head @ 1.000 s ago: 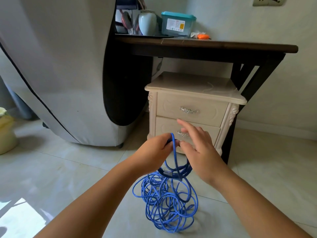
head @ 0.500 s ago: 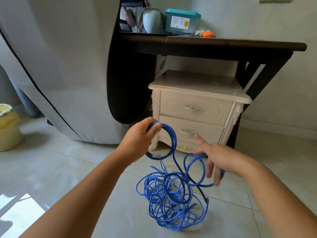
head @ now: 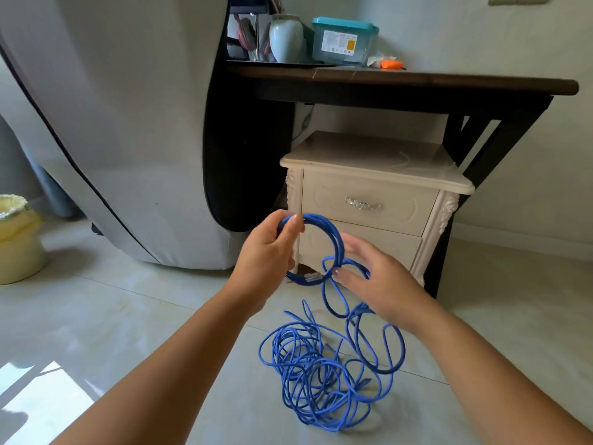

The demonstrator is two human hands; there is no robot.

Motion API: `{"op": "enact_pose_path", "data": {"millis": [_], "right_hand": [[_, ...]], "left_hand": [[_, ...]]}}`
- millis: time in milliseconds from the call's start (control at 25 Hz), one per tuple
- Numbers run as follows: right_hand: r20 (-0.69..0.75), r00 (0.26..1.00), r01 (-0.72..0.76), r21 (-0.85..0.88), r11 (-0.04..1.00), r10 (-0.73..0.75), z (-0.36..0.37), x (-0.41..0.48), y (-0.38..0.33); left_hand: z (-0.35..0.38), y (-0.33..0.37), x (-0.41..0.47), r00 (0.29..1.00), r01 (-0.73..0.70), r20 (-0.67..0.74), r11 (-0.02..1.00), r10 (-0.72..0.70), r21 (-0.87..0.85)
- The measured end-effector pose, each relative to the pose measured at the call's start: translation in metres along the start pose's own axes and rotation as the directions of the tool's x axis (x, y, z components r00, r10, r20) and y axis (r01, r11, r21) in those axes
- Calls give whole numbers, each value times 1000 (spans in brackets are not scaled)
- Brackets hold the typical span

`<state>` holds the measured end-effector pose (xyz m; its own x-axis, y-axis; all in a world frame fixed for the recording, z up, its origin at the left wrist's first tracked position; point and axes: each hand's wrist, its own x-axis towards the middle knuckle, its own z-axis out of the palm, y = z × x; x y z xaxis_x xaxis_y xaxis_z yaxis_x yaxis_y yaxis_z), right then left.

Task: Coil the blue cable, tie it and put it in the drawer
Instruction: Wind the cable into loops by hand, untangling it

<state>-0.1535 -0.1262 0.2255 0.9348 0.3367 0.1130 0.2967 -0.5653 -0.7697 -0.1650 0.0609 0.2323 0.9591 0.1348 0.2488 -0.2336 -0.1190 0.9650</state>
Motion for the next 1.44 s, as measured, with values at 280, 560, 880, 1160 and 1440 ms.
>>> {"op": "enact_pose_path", "data": {"millis": [280,560,880,1160,1440], "right_hand": [[-48,997,-18,574,818,56,14,4,-10],[-14,994,-64,709,702,105,8,-1,-9],[104,993,-105,585,804,54,-5,-1,-15],[90,995,-63,315,947,36,-1,0,-18],[204,974,-219,732,645,99,-5,4,-19]], "left_hand": [[12,4,-4,993,116,48,965,-108,-235],[15,4,-5,960,279,166,847,-227,-453],[-13,13,4,823,507,436,816,-364,-277],[3,19,-7,901,148,384,975,-202,165],[13,13,-5,984,89,139,981,-114,171]]}}
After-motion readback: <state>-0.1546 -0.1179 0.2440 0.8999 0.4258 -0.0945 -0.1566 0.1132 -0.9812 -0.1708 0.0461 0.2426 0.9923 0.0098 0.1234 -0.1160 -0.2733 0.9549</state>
